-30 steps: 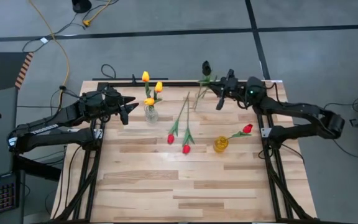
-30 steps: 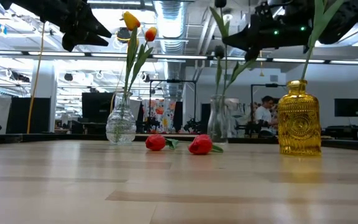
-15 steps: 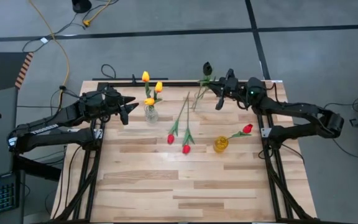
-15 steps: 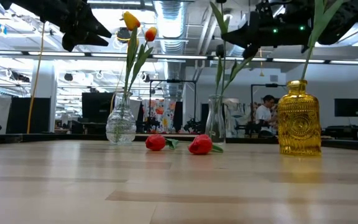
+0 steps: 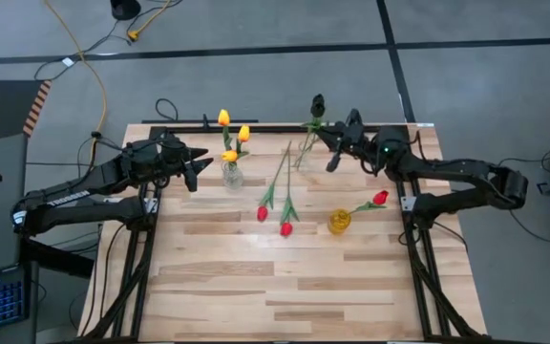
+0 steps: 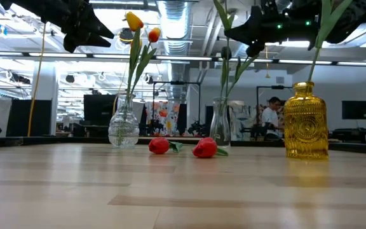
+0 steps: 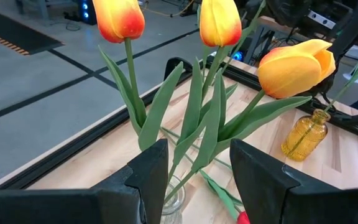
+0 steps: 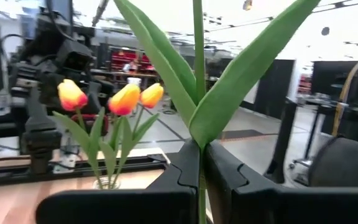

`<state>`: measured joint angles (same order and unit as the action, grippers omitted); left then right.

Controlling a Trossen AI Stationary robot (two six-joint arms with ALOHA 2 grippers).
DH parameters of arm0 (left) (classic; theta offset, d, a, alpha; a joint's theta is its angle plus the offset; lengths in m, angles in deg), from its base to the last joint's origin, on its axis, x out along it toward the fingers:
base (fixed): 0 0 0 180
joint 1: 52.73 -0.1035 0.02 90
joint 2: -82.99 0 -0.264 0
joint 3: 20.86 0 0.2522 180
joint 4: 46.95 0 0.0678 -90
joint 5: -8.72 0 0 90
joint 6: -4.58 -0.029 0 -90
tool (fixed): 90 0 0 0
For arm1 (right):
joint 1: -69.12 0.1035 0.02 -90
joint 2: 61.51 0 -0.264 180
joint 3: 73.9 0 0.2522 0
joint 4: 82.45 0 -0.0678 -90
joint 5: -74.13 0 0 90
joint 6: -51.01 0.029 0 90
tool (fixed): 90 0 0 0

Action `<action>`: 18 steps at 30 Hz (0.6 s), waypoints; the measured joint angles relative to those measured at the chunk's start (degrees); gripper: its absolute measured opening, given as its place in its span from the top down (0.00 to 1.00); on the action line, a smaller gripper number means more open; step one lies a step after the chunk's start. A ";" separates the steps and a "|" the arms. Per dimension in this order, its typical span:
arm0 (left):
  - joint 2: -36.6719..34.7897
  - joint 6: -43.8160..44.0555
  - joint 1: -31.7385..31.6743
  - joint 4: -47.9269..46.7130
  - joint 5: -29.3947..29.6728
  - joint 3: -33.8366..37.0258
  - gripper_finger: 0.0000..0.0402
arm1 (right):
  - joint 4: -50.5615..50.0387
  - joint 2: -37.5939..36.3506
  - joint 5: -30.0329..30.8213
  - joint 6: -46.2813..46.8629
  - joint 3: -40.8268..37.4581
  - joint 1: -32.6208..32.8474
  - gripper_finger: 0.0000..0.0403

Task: Sort flowers into vase by color
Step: Put the black tulip into the right transparent vase

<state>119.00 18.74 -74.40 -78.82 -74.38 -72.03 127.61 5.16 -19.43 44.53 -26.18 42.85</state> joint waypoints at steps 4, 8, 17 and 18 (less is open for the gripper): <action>0.00 -0.02 0.01 0.00 0.00 0.00 0.60 | 0.05 0.00 5.99 -1.08 0.00 2.09 0.91; 0.00 0.01 -0.01 0.00 0.00 0.00 0.60 | -1.32 -0.02 11.19 -1.76 1.34 4.67 0.91; 0.00 -0.02 -0.01 -0.04 -0.01 0.00 0.60 | -5.77 -0.02 20.33 -7.05 5.03 9.81 0.91; 0.00 -0.02 -0.01 -0.04 0.00 0.00 0.60 | -5.99 -0.02 20.41 -7.08 5.24 9.84 0.91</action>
<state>119.00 18.73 -74.41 -78.86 -74.38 -72.03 121.62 5.14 0.97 37.45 -20.94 52.69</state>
